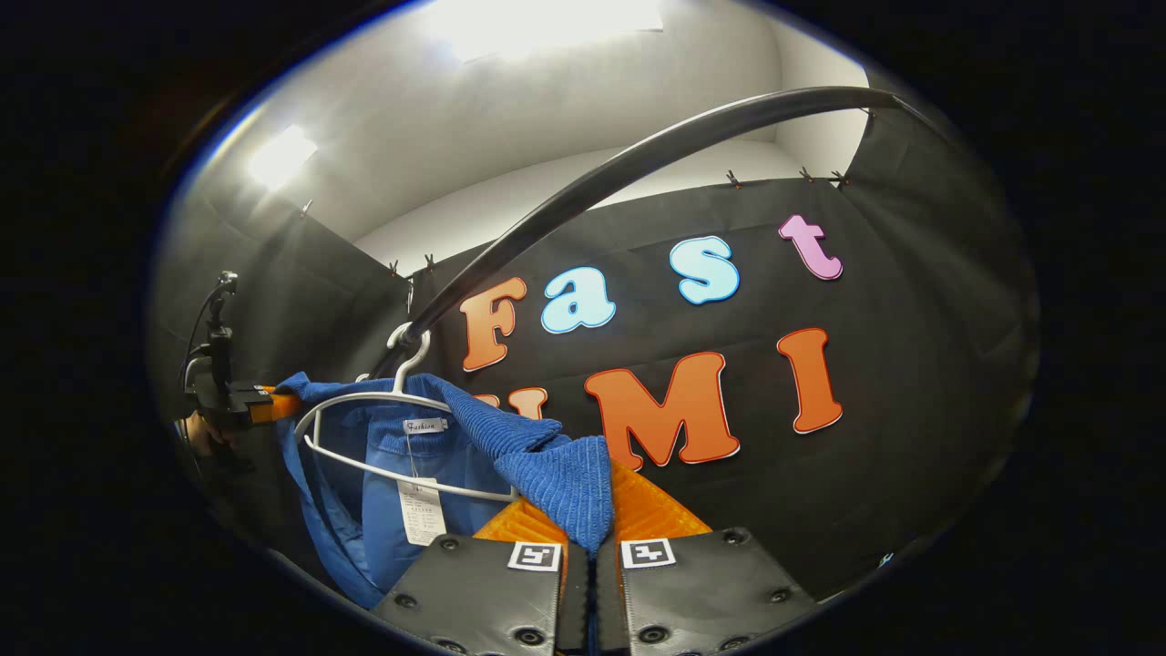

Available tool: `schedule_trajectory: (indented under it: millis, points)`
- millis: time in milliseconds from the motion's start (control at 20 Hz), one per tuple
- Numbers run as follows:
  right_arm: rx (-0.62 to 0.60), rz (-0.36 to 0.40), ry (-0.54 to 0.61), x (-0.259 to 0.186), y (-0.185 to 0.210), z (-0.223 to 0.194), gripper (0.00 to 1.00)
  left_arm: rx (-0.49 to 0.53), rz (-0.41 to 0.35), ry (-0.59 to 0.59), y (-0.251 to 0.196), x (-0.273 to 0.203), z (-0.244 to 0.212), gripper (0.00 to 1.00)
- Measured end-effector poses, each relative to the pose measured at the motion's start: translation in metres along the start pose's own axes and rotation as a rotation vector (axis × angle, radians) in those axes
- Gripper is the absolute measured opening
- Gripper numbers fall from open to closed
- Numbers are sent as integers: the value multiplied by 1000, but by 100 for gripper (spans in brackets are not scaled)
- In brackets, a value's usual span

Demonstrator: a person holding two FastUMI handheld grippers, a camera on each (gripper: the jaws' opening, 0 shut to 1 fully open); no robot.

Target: Grasp the clothes on the hanger with both hands and then place them into the laundry hamper below.

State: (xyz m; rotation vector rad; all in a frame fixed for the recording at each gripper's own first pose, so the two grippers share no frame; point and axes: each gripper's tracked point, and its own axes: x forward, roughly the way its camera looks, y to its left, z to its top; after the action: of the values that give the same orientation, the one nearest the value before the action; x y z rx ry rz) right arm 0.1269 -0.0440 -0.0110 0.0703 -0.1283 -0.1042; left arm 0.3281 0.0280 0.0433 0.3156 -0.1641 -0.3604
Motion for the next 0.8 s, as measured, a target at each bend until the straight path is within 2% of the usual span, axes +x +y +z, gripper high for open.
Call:
schedule_trajectory:
  millis: [150,350,450,550,600,700,800]
  points:
    - [-19,-1,4,2,2,0,11,-98,-28,35,-10,7,-34,3]
    - [-51,-22,-2,-2,3,5,11,-183,-62,15,-21,7,-48,3]
    - [-54,-22,-5,1,3,8,11,-311,-114,35,-27,11,-59,3]
    - [-60,-20,-6,2,4,9,11,-443,-126,27,-21,10,-63,3]
    - [-62,-14,-5,5,6,8,11,-453,-110,19,-17,9,-64,3]
    - [-75,-8,-6,8,9,6,11,-379,-101,15,-13,5,-70,3]
    - [-82,-7,-12,5,12,9,11,-446,-155,30,-21,-4,-80,3]
